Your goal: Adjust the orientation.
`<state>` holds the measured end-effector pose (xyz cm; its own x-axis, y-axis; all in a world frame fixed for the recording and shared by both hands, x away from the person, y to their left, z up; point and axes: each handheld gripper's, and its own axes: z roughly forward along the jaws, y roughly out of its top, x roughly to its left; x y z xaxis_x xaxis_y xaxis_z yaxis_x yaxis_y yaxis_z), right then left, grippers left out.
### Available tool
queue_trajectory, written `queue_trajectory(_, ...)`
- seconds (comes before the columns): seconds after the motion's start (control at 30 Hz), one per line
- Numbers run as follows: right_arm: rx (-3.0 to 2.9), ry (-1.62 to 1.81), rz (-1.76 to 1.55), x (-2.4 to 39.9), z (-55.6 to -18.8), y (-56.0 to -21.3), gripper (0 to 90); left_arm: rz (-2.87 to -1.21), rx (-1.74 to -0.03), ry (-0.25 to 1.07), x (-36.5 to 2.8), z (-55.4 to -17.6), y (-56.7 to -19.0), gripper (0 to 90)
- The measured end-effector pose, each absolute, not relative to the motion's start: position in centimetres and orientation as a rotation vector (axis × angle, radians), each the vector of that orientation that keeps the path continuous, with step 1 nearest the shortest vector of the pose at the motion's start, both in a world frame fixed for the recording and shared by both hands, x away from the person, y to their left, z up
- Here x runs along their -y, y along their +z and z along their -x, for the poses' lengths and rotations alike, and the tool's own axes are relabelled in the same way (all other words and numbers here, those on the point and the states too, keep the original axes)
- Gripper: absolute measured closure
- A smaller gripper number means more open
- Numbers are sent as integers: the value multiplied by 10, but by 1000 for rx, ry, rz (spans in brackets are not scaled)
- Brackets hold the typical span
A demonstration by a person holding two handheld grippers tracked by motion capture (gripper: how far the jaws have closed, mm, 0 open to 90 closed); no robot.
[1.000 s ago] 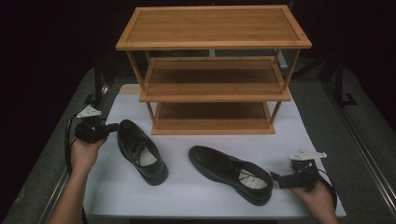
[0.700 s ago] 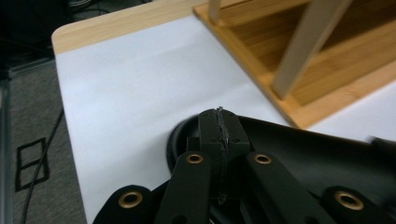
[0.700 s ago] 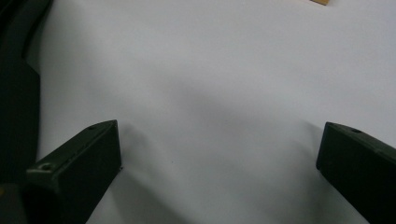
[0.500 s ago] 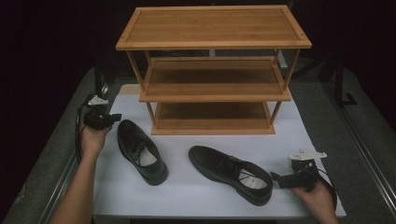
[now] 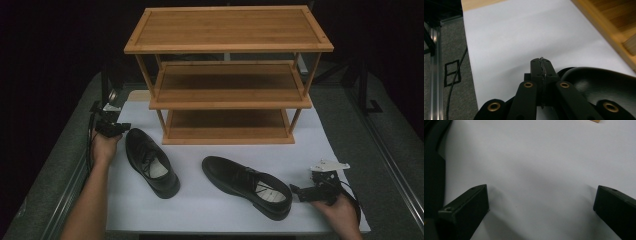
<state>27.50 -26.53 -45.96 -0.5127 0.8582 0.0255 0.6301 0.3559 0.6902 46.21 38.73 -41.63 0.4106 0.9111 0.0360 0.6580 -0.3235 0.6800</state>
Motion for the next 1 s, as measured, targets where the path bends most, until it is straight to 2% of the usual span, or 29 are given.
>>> queue_trajectory(0.43, -2283, 934, -1311, 265, -275, -460, 0, -2075, -1298, 524, -386, -461, -420, 900)
queue_trajectory(1.0, -2283, 933, -1311, 265, -275, -460, 0, -2093, -1185, 467, -358, -445, -422, 900)
